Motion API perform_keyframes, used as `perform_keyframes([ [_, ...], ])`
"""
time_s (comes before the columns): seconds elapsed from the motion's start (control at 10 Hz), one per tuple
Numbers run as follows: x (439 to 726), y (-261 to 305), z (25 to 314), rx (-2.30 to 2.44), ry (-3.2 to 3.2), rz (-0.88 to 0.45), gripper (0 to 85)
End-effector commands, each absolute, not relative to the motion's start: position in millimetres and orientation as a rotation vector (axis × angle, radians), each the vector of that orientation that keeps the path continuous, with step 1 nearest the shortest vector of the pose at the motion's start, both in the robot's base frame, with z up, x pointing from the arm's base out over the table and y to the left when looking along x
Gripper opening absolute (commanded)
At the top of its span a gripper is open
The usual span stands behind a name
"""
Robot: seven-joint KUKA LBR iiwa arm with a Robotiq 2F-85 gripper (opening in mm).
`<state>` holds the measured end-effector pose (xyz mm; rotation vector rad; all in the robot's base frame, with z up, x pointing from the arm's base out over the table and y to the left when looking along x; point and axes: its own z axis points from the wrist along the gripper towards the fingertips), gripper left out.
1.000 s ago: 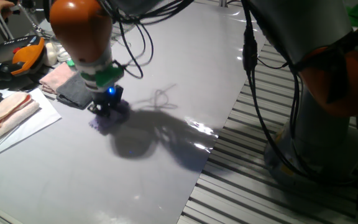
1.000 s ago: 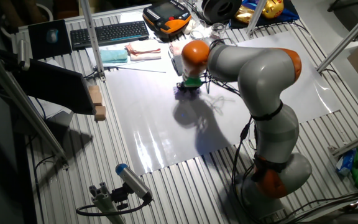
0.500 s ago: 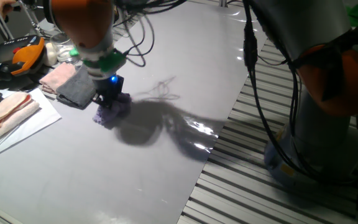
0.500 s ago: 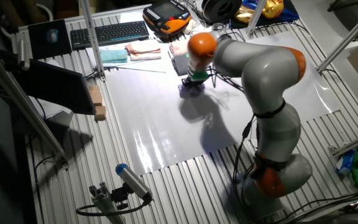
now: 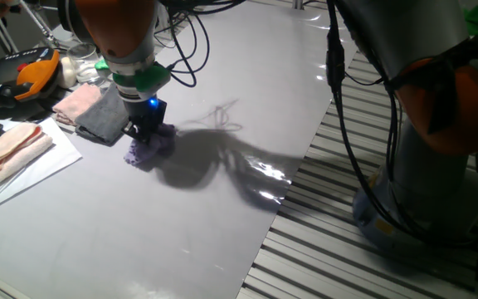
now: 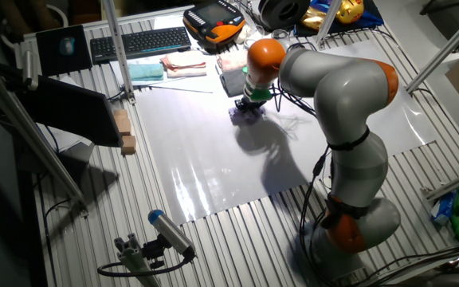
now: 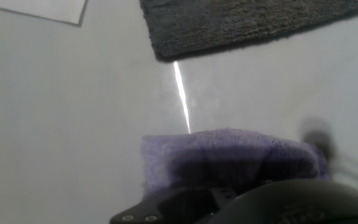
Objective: Clean the table with a cloth
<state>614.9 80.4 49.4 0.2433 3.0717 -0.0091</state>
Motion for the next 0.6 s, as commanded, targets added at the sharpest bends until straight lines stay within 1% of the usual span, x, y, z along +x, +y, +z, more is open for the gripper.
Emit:
perform_keyframes([
  [0.0, 614.9, 80.3, 49.5, 0.271, 3.071, 0.013, 0.0],
  [0.5, 614.9, 80.3, 49.5, 0.251, 3.066, -0.01, 0.0],
])
